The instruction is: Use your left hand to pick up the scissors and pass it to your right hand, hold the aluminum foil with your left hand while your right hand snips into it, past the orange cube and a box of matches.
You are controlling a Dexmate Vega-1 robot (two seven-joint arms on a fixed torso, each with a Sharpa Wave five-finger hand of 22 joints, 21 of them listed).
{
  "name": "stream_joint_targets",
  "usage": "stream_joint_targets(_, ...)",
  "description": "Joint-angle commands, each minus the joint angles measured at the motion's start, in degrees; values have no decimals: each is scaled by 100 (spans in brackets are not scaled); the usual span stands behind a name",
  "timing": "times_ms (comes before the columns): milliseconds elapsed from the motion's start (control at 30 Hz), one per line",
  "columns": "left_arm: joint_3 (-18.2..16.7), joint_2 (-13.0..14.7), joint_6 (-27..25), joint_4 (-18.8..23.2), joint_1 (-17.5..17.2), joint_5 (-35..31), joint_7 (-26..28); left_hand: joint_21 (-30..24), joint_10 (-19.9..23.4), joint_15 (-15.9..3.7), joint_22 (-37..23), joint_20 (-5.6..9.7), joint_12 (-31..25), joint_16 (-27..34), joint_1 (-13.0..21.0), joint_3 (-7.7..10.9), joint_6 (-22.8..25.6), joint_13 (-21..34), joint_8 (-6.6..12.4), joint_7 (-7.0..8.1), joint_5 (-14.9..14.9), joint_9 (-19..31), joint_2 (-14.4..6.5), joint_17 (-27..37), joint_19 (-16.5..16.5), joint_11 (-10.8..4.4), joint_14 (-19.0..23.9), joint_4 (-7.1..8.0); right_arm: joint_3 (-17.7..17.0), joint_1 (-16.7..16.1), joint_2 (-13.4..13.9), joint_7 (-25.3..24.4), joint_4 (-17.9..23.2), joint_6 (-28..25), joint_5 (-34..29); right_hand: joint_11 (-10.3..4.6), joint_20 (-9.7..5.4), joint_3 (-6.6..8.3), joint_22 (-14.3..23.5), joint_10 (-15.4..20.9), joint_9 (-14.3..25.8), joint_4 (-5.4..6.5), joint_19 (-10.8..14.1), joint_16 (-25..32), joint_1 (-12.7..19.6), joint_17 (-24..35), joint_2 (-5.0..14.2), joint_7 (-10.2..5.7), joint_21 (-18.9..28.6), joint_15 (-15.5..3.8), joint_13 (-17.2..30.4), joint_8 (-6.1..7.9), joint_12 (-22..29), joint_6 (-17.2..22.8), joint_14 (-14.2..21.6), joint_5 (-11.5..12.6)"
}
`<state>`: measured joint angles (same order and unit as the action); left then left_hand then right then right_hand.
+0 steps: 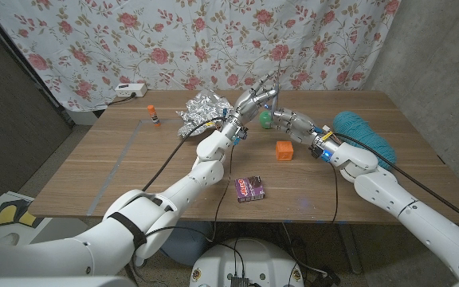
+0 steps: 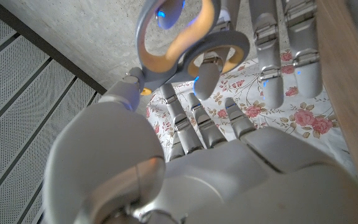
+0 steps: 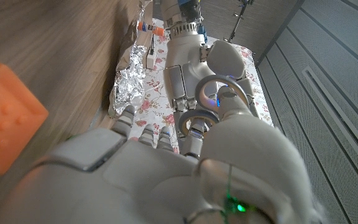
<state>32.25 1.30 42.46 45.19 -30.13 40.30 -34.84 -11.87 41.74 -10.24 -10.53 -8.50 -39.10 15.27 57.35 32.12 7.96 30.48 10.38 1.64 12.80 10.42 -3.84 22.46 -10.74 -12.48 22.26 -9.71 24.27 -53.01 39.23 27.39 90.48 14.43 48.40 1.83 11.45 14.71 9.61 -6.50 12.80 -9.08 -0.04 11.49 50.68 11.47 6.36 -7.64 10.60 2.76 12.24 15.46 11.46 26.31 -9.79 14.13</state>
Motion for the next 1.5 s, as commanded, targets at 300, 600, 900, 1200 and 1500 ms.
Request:
stream_joint_targets(300, 33, -64, -61, 181, -279, 42, 116, -20, 17, -22, -29, -25, -21, -8, 64, -22, -2, 533, 17, 27, 31, 12, -84, 50, 15, -34, -51, -1, 60, -20, -2, 17, 53, 3, -99, 71, 52, -54, -1, -6, -2, 37, -2, 39, -39, 3, -111, 78, 2, 35, -1, -29, 29, 46, -354, -80)
stream_joint_targets(600, 38, -81, -11, 223, -289, 21, 156, -23, 22, -18, -29, -22, -32, -9, 59, -41, -9, 539, 15, 32, 32, 12, -85, 57, 14, -34, -54, 7, 63, -74, 22, 5, 91, 18, -117, 136, 56, -73, 0, -8, 1, 49, -13, 39, -65, 5, -133, 155, -4, 63, -14, -54, 29, 30, -357, -125)
stream_joint_targets(900, 84, -49, -25, 312, -341, -60, 260, -25, 15, -20, -29, -19, -31, -10, 55, -52, -6, 536, 16, 32, 33, 12, -83, 59, 14, -34, -51, 10, 39, -116, 86, -94, 196, 3, -169, 165, 53, -75, 0, 0, 7, 47, -18, 41, -64, 6, -141, 235, -5, 82, -24, -64, 34, 40, -351, -154)
stream_joint_targets(1200, 144, -20, -66, 369, -378, -144, 341, -26, 20, -26, -30, -21, -42, -14, 78, -53, -6, 541, 17, 32, 39, 12, -94, 61, 15, -35, -52, 1, 32, -127, 120, -75, 245, 12, -178, 243, 55, -80, 1, 0, 18, 48, -24, 43, -66, 6, -152, 339, -6, 123, -33, -98, 36, -12, -345, -184)
stream_joint_targets(1500, 191, -29, -127, 429, -444, -142, 354, -28, 12, -34, -30, -17, -40, -11, 87, -66, -8, 536, 17, 34, 42, 12, -93, 65, 16, -35, -43, -3, -3, -145, 135, -65, 273, -1, -105, 323, 61, -118, 2, 21, 31, 77, -41, 47, -132, 11, -189, 418, -10, 172, -38, -114, 47, -21, -340, -222)
